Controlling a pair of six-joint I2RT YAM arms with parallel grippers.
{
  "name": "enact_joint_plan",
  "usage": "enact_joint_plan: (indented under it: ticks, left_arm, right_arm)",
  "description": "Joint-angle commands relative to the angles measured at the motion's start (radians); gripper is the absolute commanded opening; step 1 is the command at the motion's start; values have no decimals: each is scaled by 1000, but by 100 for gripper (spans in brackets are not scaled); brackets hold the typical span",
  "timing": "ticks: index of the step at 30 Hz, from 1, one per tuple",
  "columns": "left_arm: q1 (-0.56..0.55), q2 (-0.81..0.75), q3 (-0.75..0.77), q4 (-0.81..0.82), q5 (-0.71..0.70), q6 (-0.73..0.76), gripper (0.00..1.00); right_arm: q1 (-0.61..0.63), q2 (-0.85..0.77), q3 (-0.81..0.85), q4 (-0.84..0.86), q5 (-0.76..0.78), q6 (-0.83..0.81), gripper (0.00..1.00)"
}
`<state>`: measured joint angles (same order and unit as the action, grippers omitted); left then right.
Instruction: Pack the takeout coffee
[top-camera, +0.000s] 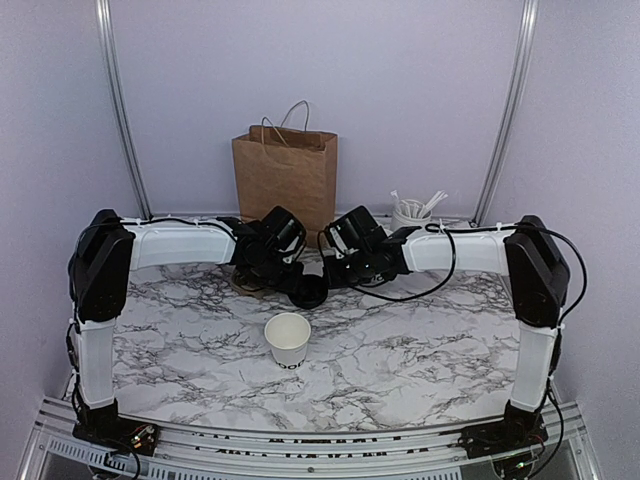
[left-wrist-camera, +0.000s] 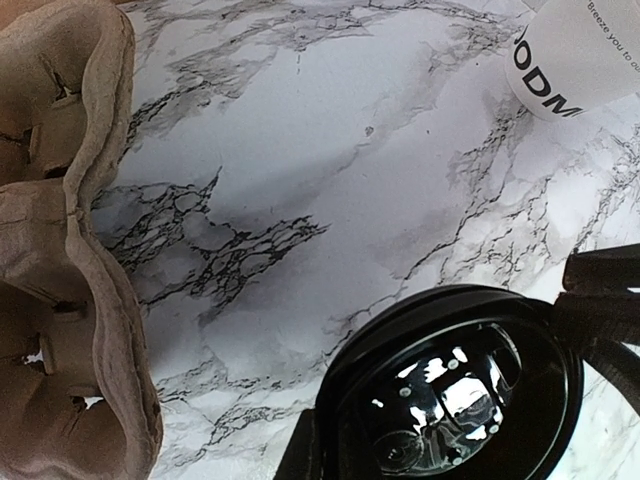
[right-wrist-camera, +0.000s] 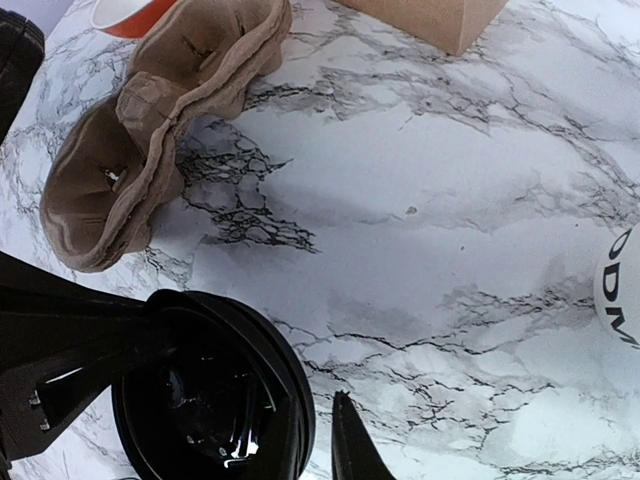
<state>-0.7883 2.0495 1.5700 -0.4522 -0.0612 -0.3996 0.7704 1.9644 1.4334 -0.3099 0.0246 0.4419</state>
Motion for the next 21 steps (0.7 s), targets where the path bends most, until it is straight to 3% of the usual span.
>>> enact_joint_plan:
  ticks: [1, 9, 14, 21]
  left_arm:
    - [-6, 24, 34, -3, 0, 5, 0]
    - [-8, 28, 40, 0, -3, -2, 0]
    - [-8, 38, 48, 5, -3, -5, 0]
    - [-8, 46, 56, 7, -9, -10, 20]
  right_arm:
    - [-5, 30, 15, 3, -15, 10, 10]
    - [-5, 39, 9, -3, -11, 9, 0]
    - [-4, 44, 7, -16, 15, 2, 0]
    - [-6, 41, 9, -17, 51, 4, 0]
